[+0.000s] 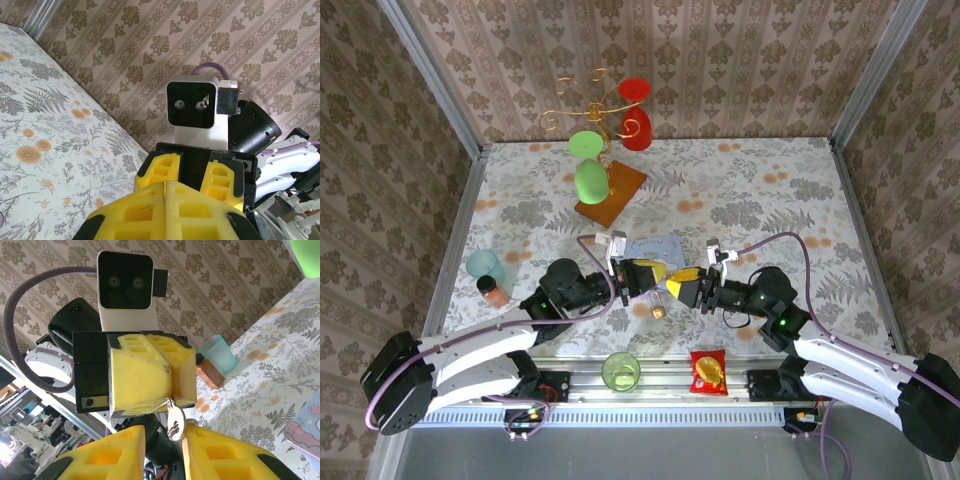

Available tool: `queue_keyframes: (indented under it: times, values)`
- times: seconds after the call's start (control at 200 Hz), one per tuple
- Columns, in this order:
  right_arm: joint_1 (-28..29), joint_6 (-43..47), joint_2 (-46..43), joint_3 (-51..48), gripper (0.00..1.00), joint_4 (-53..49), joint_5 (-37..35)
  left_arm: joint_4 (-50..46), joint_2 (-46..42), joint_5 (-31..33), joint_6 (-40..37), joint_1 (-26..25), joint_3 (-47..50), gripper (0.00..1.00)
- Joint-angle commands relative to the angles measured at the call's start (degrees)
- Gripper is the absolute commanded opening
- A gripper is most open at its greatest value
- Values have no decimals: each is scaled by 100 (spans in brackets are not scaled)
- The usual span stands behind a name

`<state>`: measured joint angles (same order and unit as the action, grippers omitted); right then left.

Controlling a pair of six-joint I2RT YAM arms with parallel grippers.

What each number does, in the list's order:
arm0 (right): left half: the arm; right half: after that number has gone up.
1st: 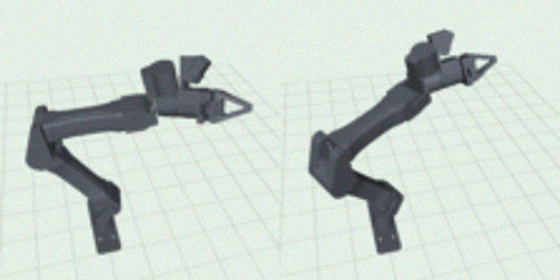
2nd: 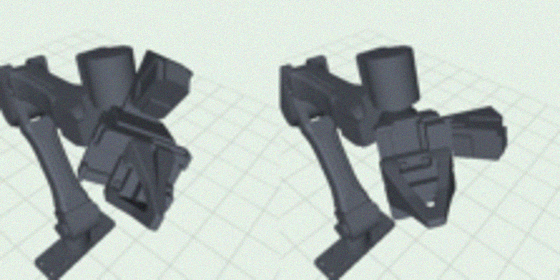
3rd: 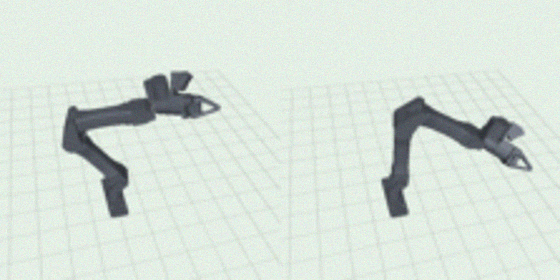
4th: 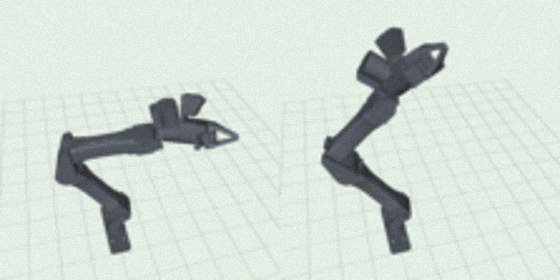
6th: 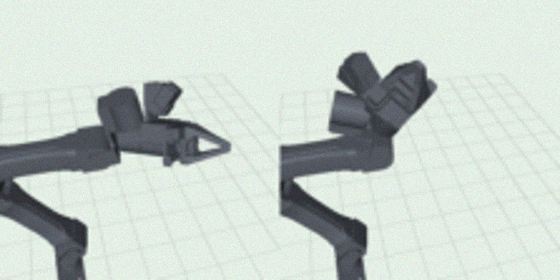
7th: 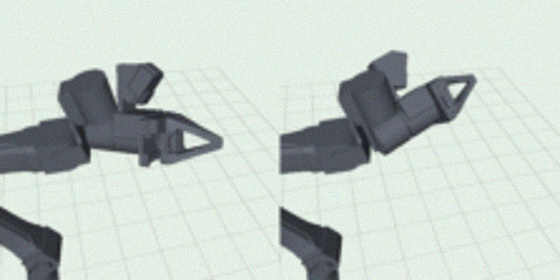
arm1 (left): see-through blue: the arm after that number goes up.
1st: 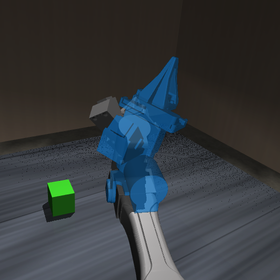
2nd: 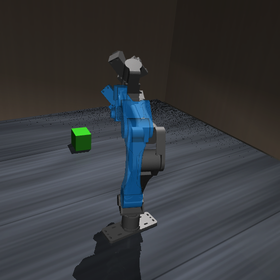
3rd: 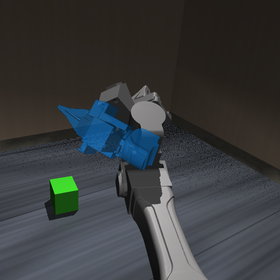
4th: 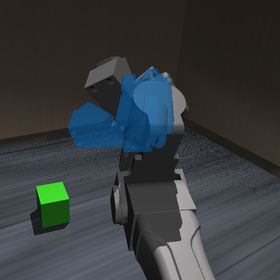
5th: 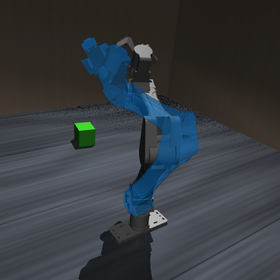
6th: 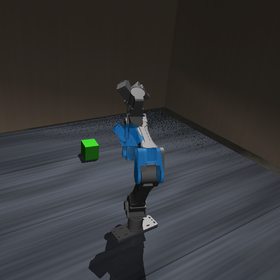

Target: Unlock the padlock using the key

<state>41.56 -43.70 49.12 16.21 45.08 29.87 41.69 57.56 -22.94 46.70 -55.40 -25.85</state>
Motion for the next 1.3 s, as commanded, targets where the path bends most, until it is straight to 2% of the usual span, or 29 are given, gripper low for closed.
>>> queue_keyframes:
  times: [0.0, 0.21, 0.435, 0.6, 0.69, 0.865, 0.92, 0.955, 1.035, 1.13, 1.165, 1.205, 1.245, 1.295]
  values:
    - [15, 89, 4, 80, 27, 211, -158, 156, -131, -48, 84, -6, 124, 0]
    - [27, 64, 228, 172, 30, 393, -67, 114, -131, -106, 67, -6, 75, 0]
    - [19, 49, 296, 117, 28, 569, -84, 75, -73, -123, 32, -2, 51, 0]
    - [18, 135, 216, 120, 19, 462, -71, 141, -29, -87, 68, -5, 106, 0]
    - [17, 151, 220, 162, 11, 419, -1, 187, 3, -89, 94, -3, 106, 0]
    - [19, 178, 217, 104, 6, 429, -24, 195, 54, -73, 103, -5, 104, 0]
    - [19, 165, 204, 58, 1, 444, -65, 220, 54, -23, 117, 1, 131, 0]
    - [19, 147, 190, 25, 1, 417, -89, 225, 44, 12, 131, 3, 155, 8]
    - [19, 162, 101, 23, 0, -32, -282, 167, -43, 228, 138, 58, 209, 45]
    - [19, 304, -85, 57, 0, -1147, -713, 155, -279, 794, 94, 99, 395, 64]
    - [15, 370, -132, 58, 0, -1600, -883, 164, -386, 1085, 98, 82, 517, 85]
    - [8, 403, -194, 18, 0, -1937, -1018, 112, -496, 1297, 23, 53, 611, 98]
    - [8, 351, -249, -88, 0, -2105, -1153, -193, -592, 1451, -64, 20, 606, 100]
    - [1, 239, -337, -186, 0, -2379, -1396, -1053, -714, 1740, -144, -83, 440, 100]
